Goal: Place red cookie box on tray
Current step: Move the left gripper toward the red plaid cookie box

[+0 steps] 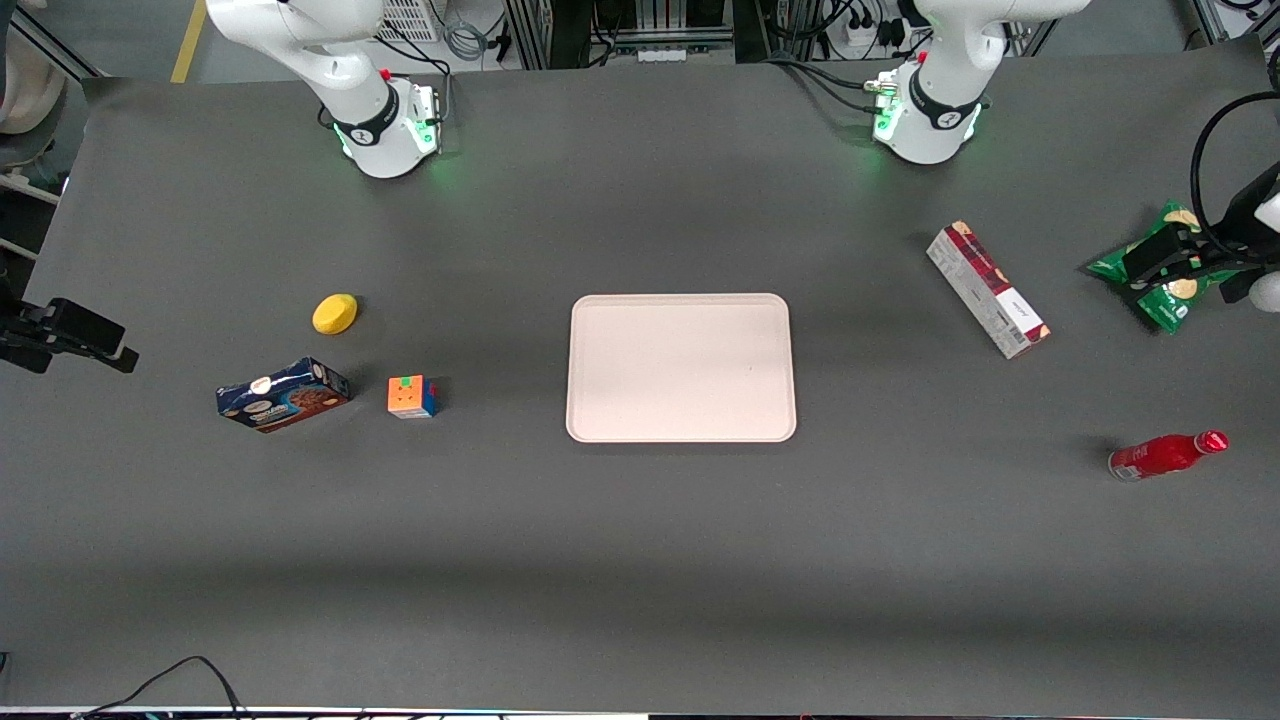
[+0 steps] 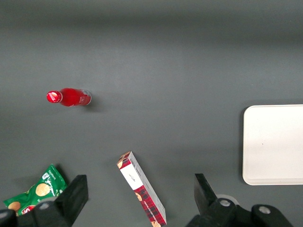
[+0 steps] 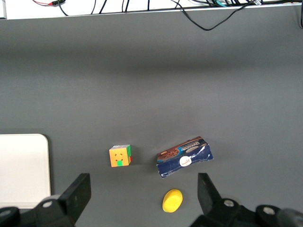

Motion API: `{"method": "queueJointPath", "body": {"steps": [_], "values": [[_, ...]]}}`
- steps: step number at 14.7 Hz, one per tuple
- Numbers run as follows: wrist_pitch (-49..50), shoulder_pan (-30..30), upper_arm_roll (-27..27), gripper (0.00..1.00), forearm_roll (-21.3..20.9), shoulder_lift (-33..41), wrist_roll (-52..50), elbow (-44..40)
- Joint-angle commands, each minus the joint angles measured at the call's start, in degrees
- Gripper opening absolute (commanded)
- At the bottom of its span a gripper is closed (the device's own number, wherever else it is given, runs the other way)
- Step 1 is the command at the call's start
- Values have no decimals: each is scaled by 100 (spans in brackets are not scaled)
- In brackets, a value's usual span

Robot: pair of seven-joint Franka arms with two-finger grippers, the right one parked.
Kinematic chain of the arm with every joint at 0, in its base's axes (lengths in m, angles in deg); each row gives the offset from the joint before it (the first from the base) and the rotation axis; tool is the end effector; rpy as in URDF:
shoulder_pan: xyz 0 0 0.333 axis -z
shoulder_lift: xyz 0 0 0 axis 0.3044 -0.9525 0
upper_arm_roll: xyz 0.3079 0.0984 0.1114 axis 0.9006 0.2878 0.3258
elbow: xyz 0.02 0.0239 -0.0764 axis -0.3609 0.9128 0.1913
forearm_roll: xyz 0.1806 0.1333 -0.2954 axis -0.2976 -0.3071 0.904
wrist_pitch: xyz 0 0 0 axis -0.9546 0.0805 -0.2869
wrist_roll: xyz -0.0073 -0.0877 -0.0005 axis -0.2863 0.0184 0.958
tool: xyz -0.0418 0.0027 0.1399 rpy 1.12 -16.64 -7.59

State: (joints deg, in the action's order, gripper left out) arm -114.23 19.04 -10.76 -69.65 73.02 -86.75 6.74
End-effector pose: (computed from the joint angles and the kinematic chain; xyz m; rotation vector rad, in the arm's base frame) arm 0.5318 -0.0013 0.6134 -3.1236 0.0287 -0.1108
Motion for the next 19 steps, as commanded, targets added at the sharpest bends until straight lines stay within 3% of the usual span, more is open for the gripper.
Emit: {"method": "queueJointPath", "body": {"steps": [1,13,19], "values": [[74,17,14,100,-46,-89,-25,-169],[749,18,5,100,-143,-264,-25,-64],[401,-201,75,100,-143,-151,-43,1014]]}}
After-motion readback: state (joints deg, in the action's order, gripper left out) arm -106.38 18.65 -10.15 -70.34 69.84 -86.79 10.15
